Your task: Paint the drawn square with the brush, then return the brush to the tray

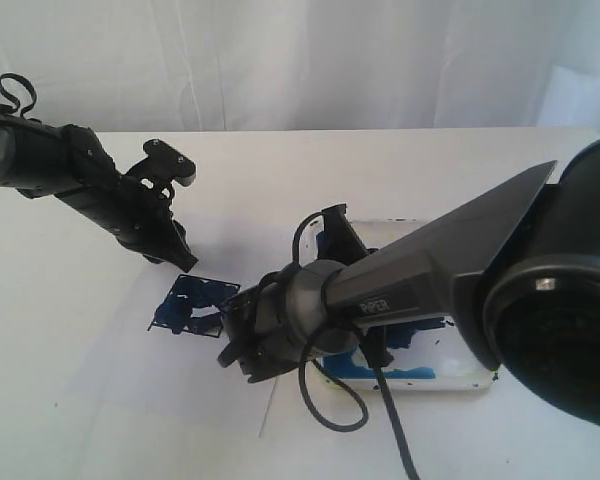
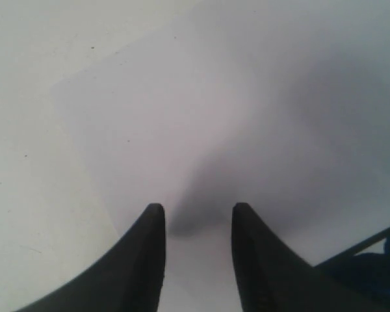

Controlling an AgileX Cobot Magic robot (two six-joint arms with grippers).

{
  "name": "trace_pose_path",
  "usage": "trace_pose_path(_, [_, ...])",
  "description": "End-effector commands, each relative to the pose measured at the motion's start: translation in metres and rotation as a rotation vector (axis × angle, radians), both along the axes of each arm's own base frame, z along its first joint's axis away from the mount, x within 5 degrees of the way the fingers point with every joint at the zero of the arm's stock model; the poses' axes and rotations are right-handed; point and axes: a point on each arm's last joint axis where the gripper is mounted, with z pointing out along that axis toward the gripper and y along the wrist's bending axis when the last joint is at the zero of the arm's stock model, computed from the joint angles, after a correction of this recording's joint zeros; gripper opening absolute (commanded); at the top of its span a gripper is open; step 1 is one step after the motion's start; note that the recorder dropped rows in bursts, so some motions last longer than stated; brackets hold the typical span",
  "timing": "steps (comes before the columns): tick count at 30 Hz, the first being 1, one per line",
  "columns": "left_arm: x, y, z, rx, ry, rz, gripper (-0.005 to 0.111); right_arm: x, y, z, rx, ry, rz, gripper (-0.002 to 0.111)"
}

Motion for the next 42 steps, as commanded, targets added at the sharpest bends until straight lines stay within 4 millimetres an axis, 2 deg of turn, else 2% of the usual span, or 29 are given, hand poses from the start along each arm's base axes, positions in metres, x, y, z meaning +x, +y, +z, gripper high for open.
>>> trace_pose_path(1, [-0.004,0.002,-0.003,0.008,0.039,-0.009,0.04,0.003,-0.004,0.015,0.025,-0.051,-0.007,0.0])
trace_pose_path(6, [-0.004,0.002,-0.003,0.008,0.039,-0.009,0.04,0.003,-0.005,0.018,0.031,-0.054,-0.009,0.0])
trace_pose_path(20, [-0.005,0.002,-0.003,0.009,0.051,-0.013,0.04,-0.004,-0.014,0.007,-0.02,-0.022,-0.003,0.0])
trace_pose_path(33, [-0.005,0.002,-0.004,0.012,0.054,-0.016,0.04,-0.004,-0.014,0.007,-0.058,0.002,0.022,0.0])
trace_pose_path(42, [-0.005,0.002,-0.004,0.014,0.055,-0.018,0.04,0.002,-0.022,0.006,-0.04,0.004,-0.025,0.0])
